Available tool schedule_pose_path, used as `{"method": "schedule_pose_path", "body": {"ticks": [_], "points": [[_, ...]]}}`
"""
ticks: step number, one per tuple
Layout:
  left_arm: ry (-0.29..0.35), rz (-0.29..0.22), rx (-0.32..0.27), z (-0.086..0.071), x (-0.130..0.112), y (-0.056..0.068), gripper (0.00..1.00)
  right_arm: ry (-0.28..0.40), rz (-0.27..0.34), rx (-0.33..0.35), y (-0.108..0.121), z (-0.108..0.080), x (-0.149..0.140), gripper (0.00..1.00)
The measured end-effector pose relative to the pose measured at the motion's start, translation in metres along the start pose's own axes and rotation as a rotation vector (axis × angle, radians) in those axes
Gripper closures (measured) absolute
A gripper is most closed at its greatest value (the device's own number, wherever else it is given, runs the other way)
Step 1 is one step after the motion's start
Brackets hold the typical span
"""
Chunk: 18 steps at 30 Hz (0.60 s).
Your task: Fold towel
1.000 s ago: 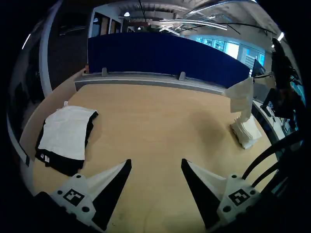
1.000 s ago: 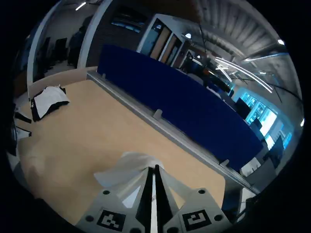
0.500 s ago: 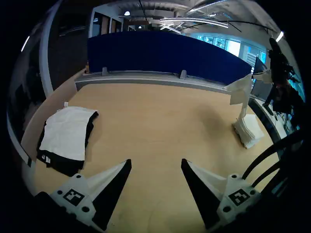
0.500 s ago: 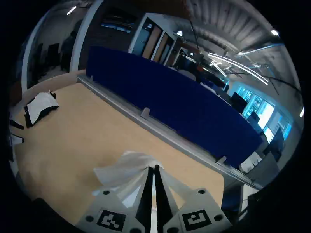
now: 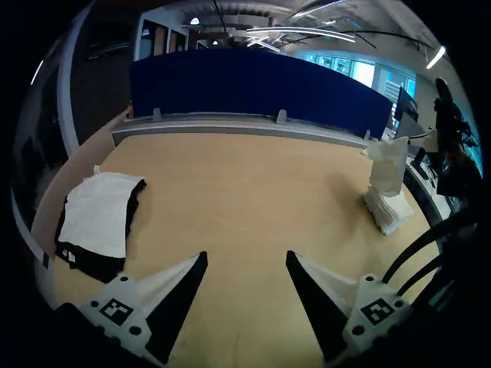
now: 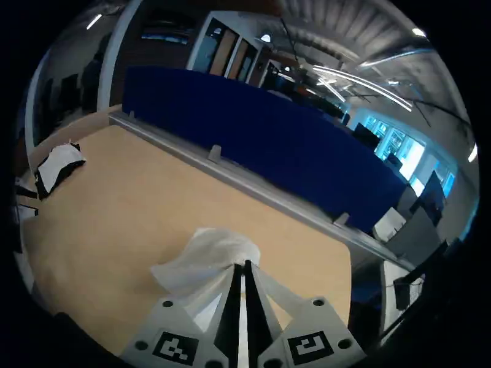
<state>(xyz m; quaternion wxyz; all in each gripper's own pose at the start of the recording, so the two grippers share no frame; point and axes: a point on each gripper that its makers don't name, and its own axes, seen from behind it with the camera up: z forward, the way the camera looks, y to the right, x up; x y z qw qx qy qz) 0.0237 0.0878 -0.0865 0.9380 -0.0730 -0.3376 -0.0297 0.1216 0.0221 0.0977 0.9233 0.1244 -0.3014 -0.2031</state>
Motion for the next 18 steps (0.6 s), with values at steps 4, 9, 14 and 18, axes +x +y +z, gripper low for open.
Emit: {"method": "schedule_pose_path", "body": {"ticks": [4, 9, 14, 18], "points": [[-0.003, 0.007, -0.013, 0.001, -0.001, 0.007, 0.05, -0.05, 0.05, -0.03, 0.009, -0.009, -0.044, 0.96], [-0.006, 0.024, -0.025, 0.001, -0.002, 0.017, 0.05, -0.102, 0.12, -0.06, 0.017, -0.018, -0.099, 0.96], [-0.007, 0.038, -0.034, -0.001, -0.001, 0.026, 0.05, -0.142, 0.195, -0.071, 0.015, -0.022, -0.146, 0.96], [-0.008, 0.048, -0.037, -0.003, -0.001, 0.031, 0.05, -0.167, 0.25, -0.081, 0.013, -0.025, -0.174, 0.96]]}}
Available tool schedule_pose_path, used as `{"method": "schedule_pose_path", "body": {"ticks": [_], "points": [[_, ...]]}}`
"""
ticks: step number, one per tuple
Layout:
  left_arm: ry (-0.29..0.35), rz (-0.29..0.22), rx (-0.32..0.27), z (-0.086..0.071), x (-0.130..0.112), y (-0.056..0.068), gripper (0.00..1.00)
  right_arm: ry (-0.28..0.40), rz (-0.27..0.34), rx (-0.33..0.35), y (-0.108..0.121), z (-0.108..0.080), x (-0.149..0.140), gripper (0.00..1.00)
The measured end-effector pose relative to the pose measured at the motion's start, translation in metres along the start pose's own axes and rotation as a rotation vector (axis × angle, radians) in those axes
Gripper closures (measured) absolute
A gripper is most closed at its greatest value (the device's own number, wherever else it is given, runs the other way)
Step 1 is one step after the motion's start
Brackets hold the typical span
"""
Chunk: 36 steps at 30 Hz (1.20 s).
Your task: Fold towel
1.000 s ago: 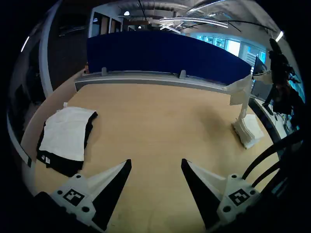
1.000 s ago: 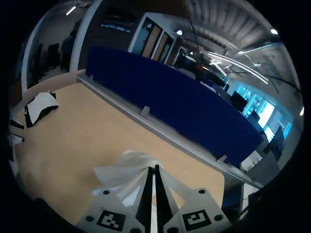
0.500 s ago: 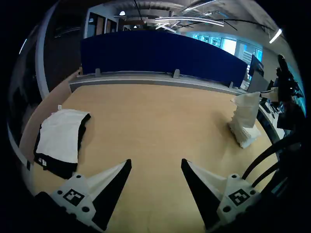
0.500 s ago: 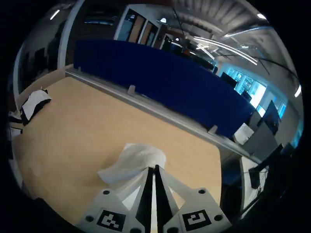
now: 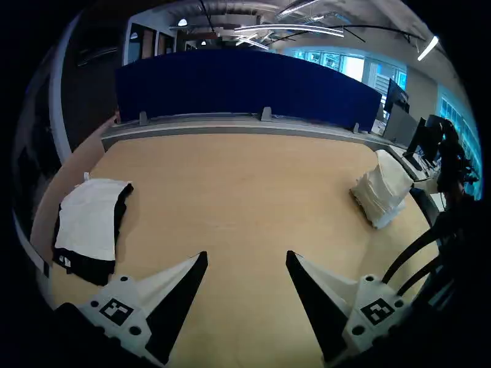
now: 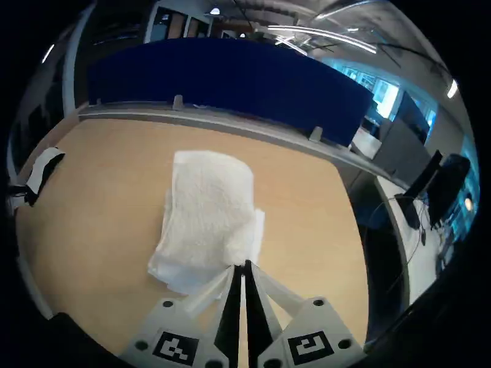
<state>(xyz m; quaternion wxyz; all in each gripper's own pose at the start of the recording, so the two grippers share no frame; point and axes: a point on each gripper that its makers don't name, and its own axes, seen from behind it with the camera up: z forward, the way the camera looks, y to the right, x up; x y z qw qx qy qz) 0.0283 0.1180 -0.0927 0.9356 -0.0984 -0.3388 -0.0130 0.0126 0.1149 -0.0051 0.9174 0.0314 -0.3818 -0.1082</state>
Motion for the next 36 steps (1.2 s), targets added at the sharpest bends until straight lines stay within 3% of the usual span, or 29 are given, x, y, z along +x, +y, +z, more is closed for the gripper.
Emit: {"method": "schedule_pose_path", "body": {"ticks": [5, 11, 36], "points": [[0.0, 0.009, 0.001, -0.002, 0.0, 0.004, 0.05, -0.035, 0.048, -0.018, 0.009, 0.007, -0.029, 0.96], [-0.002, 0.013, 0.004, -0.004, -0.002, 0.006, 0.05, -0.071, 0.059, -0.016, 0.009, 0.016, -0.051, 0.96], [-0.003, 0.017, 0.011, -0.006, -0.004, 0.009, 0.05, -0.097, 0.07, -0.018, 0.005, 0.024, -0.07, 0.94]]}}
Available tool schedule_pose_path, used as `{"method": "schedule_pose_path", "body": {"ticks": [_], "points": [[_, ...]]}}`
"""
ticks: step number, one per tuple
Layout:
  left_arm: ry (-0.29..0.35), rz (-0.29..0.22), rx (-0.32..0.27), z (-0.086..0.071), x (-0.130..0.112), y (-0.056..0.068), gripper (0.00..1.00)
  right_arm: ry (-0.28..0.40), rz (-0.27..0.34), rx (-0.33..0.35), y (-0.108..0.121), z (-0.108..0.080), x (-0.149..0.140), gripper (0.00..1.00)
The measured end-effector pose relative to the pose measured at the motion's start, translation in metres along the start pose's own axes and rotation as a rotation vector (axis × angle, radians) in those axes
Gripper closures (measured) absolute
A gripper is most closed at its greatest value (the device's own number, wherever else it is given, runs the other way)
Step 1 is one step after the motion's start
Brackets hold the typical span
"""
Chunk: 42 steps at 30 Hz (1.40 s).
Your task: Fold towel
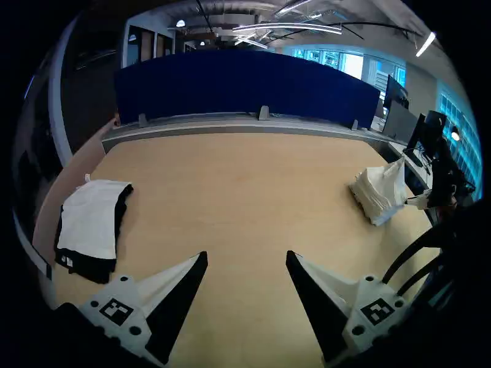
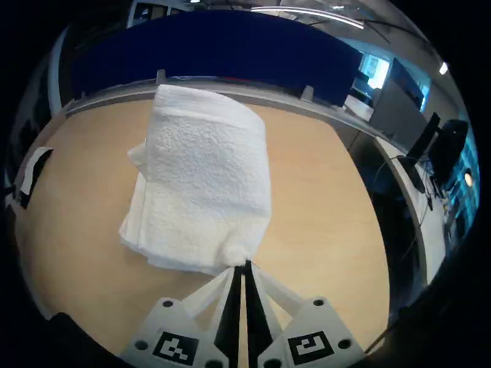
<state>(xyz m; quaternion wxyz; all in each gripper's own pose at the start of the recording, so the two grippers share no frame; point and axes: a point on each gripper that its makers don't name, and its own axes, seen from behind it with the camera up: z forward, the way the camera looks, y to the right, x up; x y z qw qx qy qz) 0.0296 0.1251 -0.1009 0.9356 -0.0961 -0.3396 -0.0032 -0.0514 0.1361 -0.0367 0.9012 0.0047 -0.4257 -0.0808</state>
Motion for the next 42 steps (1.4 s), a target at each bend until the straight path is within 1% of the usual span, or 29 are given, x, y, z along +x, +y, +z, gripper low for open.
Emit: {"method": "schedule_pose_path", "body": {"ticks": [2, 4, 6, 10, 12, 14, 18, 22, 27, 35, 42], "points": [[0.0, 0.002, -0.001, 0.0, 0.001, 0.0, 0.05, 0.001, 0.0, -0.008, 0.002, -0.001, 0.001, 0.88], [0.001, 0.003, -0.002, 0.001, 0.002, 0.001, 0.05, 0.008, 0.002, -0.022, 0.004, -0.002, 0.002, 0.73], [0.001, 0.004, -0.002, 0.001, 0.002, 0.001, 0.05, 0.012, 0.005, -0.035, 0.007, -0.004, 0.002, 0.55], [0.002, 0.005, -0.003, 0.001, 0.003, 0.001, 0.05, 0.014, 0.012, -0.053, 0.013, -0.008, -0.002, 0.43], [0.002, 0.006, -0.003, 0.0, 0.003, 0.0, 0.05, 0.016, 0.018, -0.058, 0.014, -0.011, -0.003, 0.36], [0.002, 0.006, -0.003, 0.0, 0.003, 0.0, 0.05, 0.02, 0.021, -0.063, 0.015, -0.013, -0.004, 0.32], [0.003, 0.006, -0.006, -0.001, 0.004, 0.0, 0.05, 0.053, 0.015, -0.064, 0.01, -0.024, 0.005, 0.12], [0.004, 0.005, -0.008, -0.001, 0.004, 0.001, 0.05, 0.101, 0.005, -0.059, 0.004, -0.033, 0.025, 0.05], [0.007, 0.004, -0.009, -0.002, 0.004, 0.001, 0.05, 0.155, 0.006, -0.038, -0.005, -0.037, 0.056, 0.04], [0.007, -0.007, 0.0, -0.003, 0.003, -0.006, 0.05, 0.206, -0.003, 0.007, -0.019, -0.029, 0.098, 0.04], [0.003, -0.014, 0.015, -0.003, 0.0, -0.014, 0.05, 0.222, -0.008, 0.041, -0.029, -0.01, 0.125, 0.04]]}}
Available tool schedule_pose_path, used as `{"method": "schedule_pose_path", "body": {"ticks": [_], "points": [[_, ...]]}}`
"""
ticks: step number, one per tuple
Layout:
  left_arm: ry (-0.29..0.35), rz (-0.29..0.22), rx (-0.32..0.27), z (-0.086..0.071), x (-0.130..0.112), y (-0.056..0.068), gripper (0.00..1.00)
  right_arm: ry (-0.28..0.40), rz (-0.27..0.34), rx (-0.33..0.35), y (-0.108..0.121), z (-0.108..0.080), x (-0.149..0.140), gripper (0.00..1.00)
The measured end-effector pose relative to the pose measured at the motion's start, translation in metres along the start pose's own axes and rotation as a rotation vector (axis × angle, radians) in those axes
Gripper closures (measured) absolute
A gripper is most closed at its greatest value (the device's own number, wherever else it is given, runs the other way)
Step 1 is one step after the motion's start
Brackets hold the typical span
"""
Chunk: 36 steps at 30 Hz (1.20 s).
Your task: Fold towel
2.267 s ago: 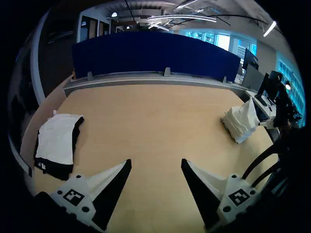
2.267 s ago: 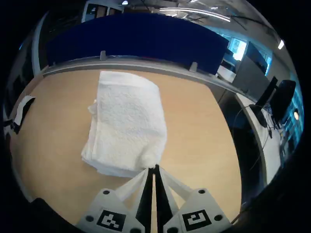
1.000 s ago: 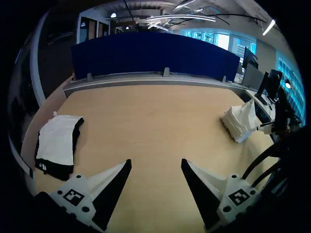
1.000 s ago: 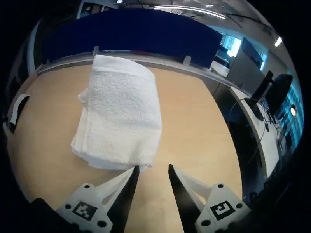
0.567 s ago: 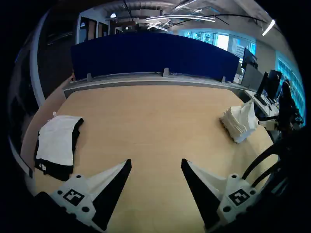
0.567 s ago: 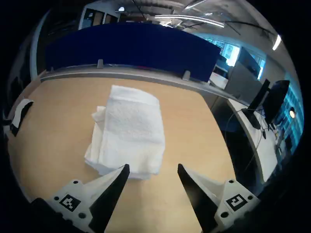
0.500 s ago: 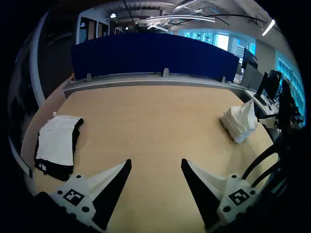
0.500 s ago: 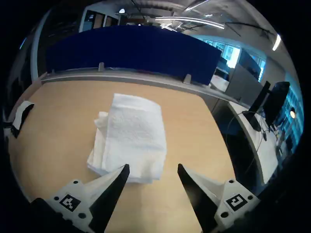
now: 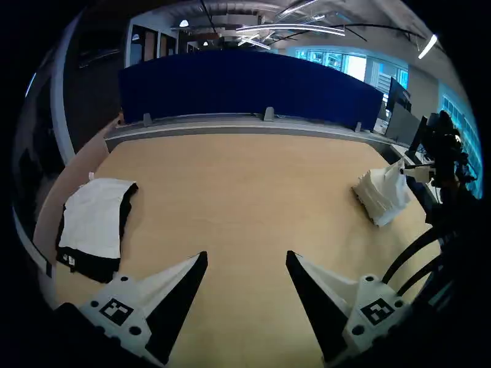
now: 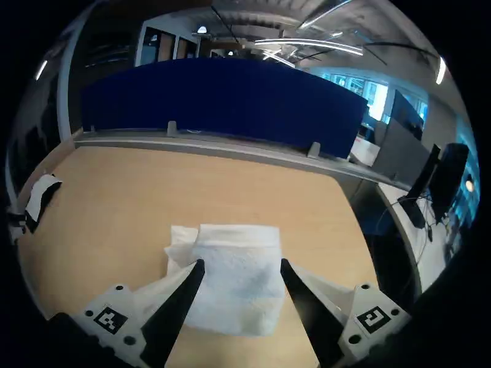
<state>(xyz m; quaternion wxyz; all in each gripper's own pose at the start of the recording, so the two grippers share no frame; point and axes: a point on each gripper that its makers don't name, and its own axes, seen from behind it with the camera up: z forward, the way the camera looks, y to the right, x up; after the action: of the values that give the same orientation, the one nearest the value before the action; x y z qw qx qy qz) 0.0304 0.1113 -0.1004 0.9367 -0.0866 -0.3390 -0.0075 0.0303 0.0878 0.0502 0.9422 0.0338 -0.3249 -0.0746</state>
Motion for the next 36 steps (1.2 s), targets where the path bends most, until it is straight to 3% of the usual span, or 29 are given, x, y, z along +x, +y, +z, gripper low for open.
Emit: {"method": "schedule_pose_path", "body": {"ticks": [21, 36], "points": [[-0.027, -0.022, 0.034, 0.003, -0.011, -0.014, 0.05, -0.075, 0.005, 0.049, -0.011, 0.064, -0.016, 0.04], [-0.031, -0.022, 0.037, 0.007, -0.012, -0.01, 0.05, -0.109, 0.015, 0.057, -0.012, 0.081, -0.03, 0.04]]}}
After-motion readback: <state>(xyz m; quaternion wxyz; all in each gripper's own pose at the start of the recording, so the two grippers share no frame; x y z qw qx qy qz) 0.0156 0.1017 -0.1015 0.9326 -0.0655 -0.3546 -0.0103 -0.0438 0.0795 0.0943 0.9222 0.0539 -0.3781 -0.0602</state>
